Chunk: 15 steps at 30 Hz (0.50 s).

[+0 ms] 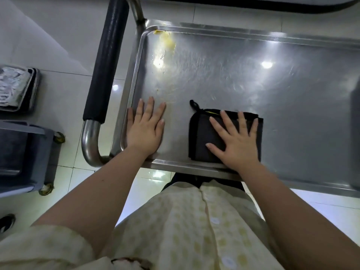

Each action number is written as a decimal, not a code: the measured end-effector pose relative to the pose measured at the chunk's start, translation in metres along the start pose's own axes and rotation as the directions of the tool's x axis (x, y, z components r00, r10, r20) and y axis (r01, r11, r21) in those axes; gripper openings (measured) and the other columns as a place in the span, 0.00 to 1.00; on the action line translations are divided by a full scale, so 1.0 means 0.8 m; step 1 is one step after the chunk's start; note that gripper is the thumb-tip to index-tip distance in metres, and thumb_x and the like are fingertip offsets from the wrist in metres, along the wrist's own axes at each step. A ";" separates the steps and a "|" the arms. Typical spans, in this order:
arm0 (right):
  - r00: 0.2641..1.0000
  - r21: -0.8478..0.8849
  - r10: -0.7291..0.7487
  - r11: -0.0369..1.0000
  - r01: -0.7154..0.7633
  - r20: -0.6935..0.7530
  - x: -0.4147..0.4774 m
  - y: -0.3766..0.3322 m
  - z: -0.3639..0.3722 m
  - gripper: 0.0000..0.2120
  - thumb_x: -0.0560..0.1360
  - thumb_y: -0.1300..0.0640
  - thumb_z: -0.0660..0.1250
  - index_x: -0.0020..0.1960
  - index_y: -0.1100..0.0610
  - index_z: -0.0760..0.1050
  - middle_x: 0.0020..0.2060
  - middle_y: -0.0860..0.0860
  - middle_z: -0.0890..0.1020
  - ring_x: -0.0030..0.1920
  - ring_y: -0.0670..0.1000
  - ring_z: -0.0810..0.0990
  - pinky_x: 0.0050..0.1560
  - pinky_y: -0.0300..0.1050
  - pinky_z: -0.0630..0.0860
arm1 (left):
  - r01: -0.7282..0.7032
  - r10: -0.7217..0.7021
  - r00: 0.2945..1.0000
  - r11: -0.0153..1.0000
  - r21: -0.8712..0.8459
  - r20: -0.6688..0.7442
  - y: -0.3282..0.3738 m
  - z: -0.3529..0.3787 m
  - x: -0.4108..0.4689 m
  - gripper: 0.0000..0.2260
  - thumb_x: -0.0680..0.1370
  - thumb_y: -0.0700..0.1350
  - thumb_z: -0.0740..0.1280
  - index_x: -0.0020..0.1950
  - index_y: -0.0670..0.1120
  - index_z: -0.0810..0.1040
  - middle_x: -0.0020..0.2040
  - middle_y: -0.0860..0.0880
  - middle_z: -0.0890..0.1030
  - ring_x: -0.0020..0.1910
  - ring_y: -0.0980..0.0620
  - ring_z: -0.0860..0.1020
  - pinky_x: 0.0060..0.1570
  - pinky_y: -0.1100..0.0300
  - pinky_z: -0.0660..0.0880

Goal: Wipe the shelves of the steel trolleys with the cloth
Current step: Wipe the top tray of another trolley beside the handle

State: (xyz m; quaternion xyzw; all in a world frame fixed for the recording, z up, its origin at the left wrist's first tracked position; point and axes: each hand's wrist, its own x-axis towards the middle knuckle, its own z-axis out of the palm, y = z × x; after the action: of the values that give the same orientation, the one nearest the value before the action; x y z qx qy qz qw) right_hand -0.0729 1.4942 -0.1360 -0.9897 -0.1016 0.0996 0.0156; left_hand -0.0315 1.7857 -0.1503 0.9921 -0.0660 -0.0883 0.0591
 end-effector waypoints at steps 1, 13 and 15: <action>0.999 -0.006 0.035 0.999 -0.035 0.009 -0.014 0.033 0.001 0.36 0.73 0.27 0.47 0.78 0.37 0.49 0.79 0.44 0.52 0.78 0.61 0.45 0.71 0.73 0.41 | 0.003 -0.003 1.000 1.000 -0.002 -0.007 -0.001 0.001 0.002 0.23 0.83 0.58 0.41 0.79 0.61 0.47 0.81 0.51 0.47 0.79 0.47 0.44 0.75 0.44 0.37; 0.996 -0.040 0.012 0.999 -0.008 0.089 -0.045 0.055 -0.006 0.37 0.73 0.26 0.44 0.78 0.40 0.54 0.79 0.47 0.53 0.76 0.68 0.48 0.68 0.78 0.46 | 0.019 -0.019 1.000 1.000 0.005 -0.018 0.008 0.006 0.003 0.24 0.83 0.56 0.42 0.79 0.60 0.46 0.81 0.49 0.48 0.79 0.43 0.45 0.74 0.40 0.39; 0.996 -0.035 -0.068 0.997 0.070 0.052 -0.020 -0.027 0.001 0.37 0.73 0.27 0.48 0.78 0.40 0.53 0.79 0.47 0.52 0.76 0.69 0.46 0.67 0.78 0.45 | 0.016 -0.016 1.000 1.000 0.007 -0.009 0.005 0.007 -0.002 0.24 0.83 0.56 0.42 0.79 0.60 0.47 0.81 0.50 0.48 0.79 0.43 0.45 0.74 0.40 0.40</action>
State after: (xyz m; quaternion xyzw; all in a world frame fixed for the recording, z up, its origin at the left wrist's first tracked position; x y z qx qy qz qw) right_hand -0.0930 1.5117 -0.1323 -0.9829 -0.1380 0.1221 -0.0018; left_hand -0.0347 1.7816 -0.1546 0.9932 -0.0579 -0.0841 0.0553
